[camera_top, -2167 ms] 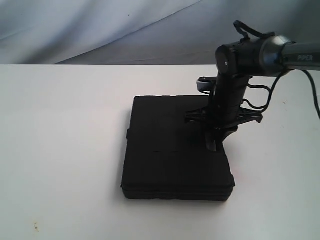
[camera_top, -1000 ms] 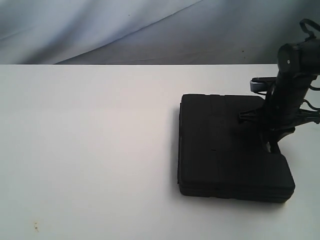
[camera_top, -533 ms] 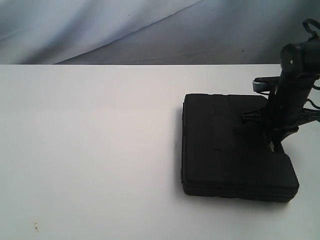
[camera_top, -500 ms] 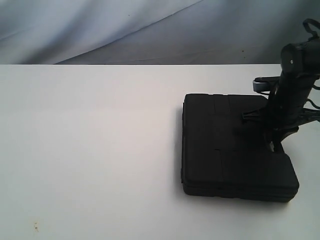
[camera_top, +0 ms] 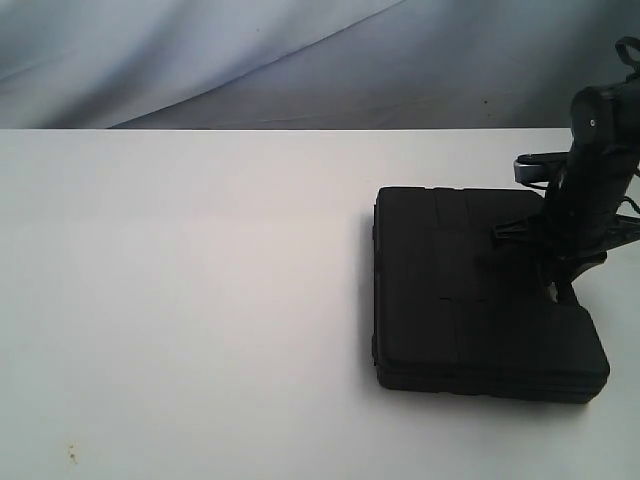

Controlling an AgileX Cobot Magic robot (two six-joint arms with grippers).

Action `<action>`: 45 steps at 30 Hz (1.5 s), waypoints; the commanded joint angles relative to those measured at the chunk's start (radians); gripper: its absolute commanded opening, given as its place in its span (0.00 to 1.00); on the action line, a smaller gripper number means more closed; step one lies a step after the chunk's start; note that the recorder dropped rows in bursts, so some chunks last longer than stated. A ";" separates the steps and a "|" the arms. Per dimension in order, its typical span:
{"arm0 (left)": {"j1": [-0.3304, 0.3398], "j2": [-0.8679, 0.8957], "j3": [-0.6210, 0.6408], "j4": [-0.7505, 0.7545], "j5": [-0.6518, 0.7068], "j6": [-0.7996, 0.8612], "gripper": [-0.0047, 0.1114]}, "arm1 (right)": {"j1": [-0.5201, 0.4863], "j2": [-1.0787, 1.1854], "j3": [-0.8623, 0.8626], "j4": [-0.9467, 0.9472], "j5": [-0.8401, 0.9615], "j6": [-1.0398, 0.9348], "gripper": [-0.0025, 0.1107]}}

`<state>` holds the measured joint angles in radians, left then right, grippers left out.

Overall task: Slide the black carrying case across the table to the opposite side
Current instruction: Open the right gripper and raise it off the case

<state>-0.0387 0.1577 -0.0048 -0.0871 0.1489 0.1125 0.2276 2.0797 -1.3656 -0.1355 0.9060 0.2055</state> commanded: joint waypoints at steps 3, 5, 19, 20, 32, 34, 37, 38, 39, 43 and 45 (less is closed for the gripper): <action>0.002 -0.007 0.005 0.000 -0.014 -0.003 0.04 | -0.007 -0.015 0.003 -0.038 -0.004 -0.019 0.02; 0.002 -0.007 0.005 0.000 -0.014 -0.003 0.04 | -0.007 -0.015 0.003 -0.038 -0.004 -0.019 0.02; 0.002 -0.007 0.005 0.000 -0.014 -0.003 0.04 | -0.007 -0.015 0.003 -0.055 -0.004 -0.019 0.02; 0.002 -0.007 0.005 0.000 -0.014 -0.003 0.04 | -0.007 -0.015 0.003 -0.057 -0.004 -0.019 0.02; 0.002 -0.007 0.005 0.000 -0.014 -0.003 0.04 | -0.007 -0.015 0.003 -0.059 -0.048 -0.025 0.19; 0.002 -0.007 0.005 0.000 -0.014 -0.003 0.04 | -0.007 -0.015 0.003 -0.059 -0.053 -0.025 0.27; 0.002 -0.007 0.005 0.000 -0.014 -0.003 0.04 | -0.007 -0.015 0.003 -0.045 -0.060 -0.025 0.30; 0.002 -0.007 0.005 0.000 -0.014 -0.003 0.04 | -0.007 -0.015 0.003 -0.040 -0.062 -0.025 0.30; 0.002 -0.007 0.005 0.000 -0.014 -0.003 0.04 | -0.007 -0.018 0.003 -0.027 -0.064 -0.025 0.30; 0.002 -0.007 0.005 0.000 -0.014 -0.003 0.04 | -0.007 -0.091 0.003 -0.015 -0.112 -0.025 0.30; 0.002 -0.007 0.005 0.000 -0.014 -0.003 0.04 | -0.007 -0.160 0.003 -0.015 -0.144 -0.034 0.30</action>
<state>-0.0387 0.1577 -0.0048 -0.0871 0.1489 0.1125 0.2276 1.9799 -1.3640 -0.1565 0.8048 0.1860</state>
